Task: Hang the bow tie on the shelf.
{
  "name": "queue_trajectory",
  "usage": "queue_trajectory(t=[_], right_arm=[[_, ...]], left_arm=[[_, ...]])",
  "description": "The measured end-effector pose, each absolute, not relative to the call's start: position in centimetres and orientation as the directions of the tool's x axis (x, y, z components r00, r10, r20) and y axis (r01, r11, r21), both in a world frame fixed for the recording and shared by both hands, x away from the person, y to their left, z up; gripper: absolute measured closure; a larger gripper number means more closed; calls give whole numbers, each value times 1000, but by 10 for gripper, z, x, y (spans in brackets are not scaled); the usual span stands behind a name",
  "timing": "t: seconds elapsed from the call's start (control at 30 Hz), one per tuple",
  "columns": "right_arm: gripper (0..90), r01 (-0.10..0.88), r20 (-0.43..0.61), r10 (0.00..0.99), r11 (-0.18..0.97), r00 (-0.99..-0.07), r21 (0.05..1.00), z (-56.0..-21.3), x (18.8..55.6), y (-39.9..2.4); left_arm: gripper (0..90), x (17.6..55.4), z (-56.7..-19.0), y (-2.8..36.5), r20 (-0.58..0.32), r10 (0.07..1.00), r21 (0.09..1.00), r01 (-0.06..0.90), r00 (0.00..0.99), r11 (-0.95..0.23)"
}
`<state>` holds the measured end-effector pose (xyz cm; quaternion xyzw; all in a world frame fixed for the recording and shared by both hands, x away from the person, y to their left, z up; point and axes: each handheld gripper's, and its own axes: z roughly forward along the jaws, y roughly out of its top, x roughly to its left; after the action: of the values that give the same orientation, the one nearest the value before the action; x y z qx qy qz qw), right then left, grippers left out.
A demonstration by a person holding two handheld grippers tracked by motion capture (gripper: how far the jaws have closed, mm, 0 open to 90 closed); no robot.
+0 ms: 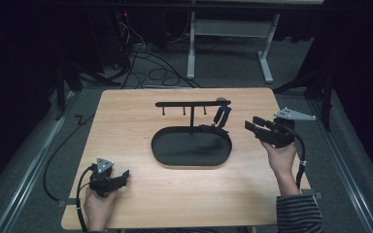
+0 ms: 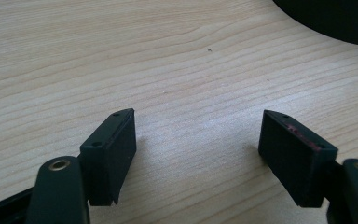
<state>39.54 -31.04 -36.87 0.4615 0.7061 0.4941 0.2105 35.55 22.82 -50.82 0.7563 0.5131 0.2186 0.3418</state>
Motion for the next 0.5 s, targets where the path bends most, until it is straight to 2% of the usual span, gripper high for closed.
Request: queue_trajectory(t=[0.5], right_arm=[[565,451,169,860,78,-481,889,-377,374,-322]], left_arm=[[279,355,-508,228,-20,926,742,627,378,-240]])
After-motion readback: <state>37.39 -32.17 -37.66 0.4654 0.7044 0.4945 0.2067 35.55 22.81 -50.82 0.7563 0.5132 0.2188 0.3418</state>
